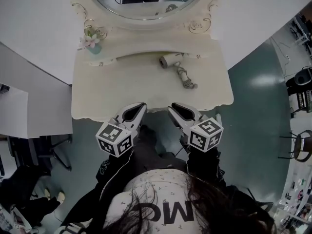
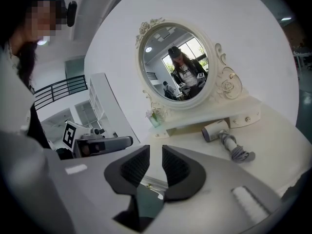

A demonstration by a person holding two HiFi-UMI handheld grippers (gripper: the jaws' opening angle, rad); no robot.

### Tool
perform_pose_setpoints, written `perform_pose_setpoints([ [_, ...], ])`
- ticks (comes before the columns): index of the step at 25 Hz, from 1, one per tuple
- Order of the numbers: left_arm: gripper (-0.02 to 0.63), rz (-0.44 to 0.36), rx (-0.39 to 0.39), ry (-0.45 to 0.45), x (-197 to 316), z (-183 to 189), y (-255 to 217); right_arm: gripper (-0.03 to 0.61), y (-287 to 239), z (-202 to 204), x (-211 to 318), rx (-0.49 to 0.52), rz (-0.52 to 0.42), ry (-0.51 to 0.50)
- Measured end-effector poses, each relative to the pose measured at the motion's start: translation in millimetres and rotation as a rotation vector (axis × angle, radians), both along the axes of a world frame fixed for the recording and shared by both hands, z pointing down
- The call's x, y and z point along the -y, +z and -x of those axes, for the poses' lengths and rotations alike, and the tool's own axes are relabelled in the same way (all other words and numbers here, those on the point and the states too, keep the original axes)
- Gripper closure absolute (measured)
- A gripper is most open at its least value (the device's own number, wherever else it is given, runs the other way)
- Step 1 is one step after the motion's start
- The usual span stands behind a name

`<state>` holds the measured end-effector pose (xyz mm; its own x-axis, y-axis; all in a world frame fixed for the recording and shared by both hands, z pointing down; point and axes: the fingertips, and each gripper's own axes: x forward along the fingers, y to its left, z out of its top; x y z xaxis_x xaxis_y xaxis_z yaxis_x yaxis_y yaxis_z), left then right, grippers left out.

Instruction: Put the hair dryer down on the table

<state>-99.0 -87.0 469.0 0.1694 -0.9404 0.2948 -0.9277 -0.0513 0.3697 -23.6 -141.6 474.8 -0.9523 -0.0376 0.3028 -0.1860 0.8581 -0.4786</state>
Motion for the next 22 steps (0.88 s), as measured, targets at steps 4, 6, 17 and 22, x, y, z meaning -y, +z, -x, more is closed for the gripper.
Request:
perform_pose_setpoints([
  [4,0.614,0.000,0.018,-0.011,-9,-49,-1,0.509,0,-46,-13,0.026,0.004,-0.023],
  [6,0.614,-0.003,0.023,-0.017,-15,-77,-2,0.509,0,-73,-21,0.033,0.001,-0.036],
  [17,0.614,0.008,0.057,-0.034,-47,-215,-4,0.509,-7,-190,-51,0.090,0.013,-0.079],
  [22,0.614,0.031,0.086,-0.044,-66,-243,-11,0.509,-10,-211,-70,0.118,0.037,-0.107],
])
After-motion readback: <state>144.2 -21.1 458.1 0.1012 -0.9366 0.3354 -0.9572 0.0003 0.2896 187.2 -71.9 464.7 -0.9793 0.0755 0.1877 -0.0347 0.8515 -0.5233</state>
